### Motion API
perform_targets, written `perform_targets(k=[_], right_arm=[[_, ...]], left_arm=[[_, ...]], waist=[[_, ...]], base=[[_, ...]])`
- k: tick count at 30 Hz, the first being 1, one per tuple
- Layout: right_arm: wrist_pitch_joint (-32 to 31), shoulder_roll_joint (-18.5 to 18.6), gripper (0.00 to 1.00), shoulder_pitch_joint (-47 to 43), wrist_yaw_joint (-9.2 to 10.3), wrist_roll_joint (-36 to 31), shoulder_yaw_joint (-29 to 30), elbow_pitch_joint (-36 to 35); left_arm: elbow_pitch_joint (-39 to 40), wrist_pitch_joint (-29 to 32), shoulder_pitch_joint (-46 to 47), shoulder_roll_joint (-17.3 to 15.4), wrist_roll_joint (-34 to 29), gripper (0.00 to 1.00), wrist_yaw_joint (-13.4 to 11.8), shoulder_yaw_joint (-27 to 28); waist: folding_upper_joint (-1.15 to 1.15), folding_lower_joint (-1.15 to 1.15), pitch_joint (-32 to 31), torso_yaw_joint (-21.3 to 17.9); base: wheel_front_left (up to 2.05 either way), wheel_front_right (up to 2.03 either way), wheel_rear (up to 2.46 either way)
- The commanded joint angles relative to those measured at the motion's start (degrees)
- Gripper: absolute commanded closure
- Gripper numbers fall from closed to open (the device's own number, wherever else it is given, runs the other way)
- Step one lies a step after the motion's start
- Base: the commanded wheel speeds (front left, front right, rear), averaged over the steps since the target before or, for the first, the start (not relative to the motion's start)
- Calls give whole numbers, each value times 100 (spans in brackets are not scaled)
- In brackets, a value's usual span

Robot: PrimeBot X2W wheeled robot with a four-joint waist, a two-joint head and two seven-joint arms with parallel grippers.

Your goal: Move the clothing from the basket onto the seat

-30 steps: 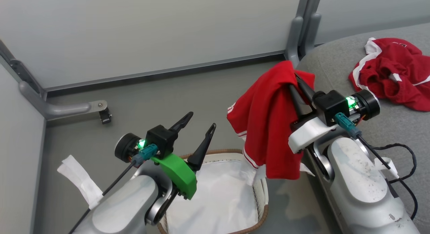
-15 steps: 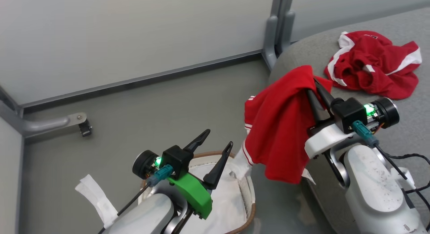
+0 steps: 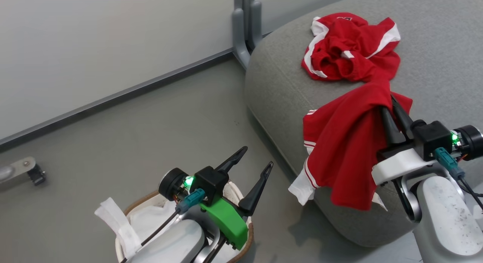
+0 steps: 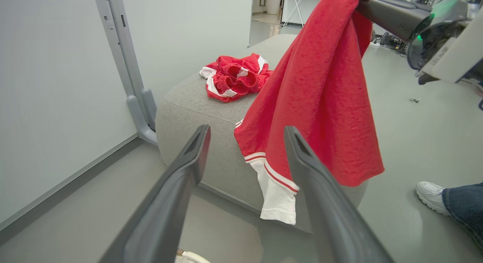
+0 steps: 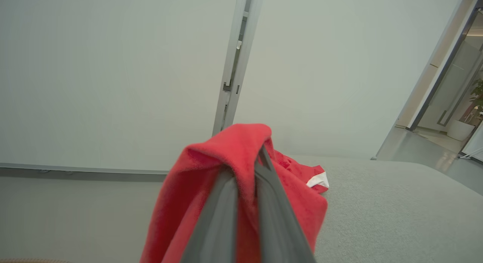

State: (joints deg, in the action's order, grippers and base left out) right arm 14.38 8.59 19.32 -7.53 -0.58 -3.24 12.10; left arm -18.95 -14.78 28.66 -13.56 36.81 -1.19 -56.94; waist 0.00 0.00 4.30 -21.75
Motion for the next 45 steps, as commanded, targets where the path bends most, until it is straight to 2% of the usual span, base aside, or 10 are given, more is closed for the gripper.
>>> perform_targets(k=[1,9,16,22,29,34,37,40,45], right_arm=[[2,30,100,-45,8,18,53,-54],[10,74,100,190,8,46,291,-41],[-70,409,100,1130,8,42,193,305],[-367,1082,100,2711,8,160,-50,620],[-813,1857,100,4407,8,469,329,1034],[-1094,2488,100,5240,8,465,665,1679],[-1122,2753,100,5348,8,327,727,2173],[-1029,2862,100,5242,8,232,890,2742],[-719,2581,100,4883,8,126,1117,3601]], left_arm=[[-8,-44,46,-12,-46,0,4,7],[8,-9,260,-33,-149,0,-26,-15],[263,109,495,-237,-330,0,-140,-3],[777,357,741,-503,-519,0,-304,15],[1420,641,1020,-691,-778,0,-482,-12],[1829,829,1217,-777,-938,0,-572,-29],[1996,918,1327,-770,-1009,0,-588,-51],[2099,956,1424,-745,-1066,0,-600,-63],[2137,950,1501,-753,-1085,0,-616,-47]], waist=[[0,0,204,-342],[0,0,531,-241],[0,0,1087,129],[0,0,1755,451],[0,0,2483,862],[0,0,2985,1092],[0,0,3207,1205],[0,0,3393,1279],[0,0,3558,1277]], base=[[0,0,0],[0,0,0],[0,0,0],[0,0,0],[0,0,0],[0,0,0],[0,0,0],[0,0,0],[0,0,0]])
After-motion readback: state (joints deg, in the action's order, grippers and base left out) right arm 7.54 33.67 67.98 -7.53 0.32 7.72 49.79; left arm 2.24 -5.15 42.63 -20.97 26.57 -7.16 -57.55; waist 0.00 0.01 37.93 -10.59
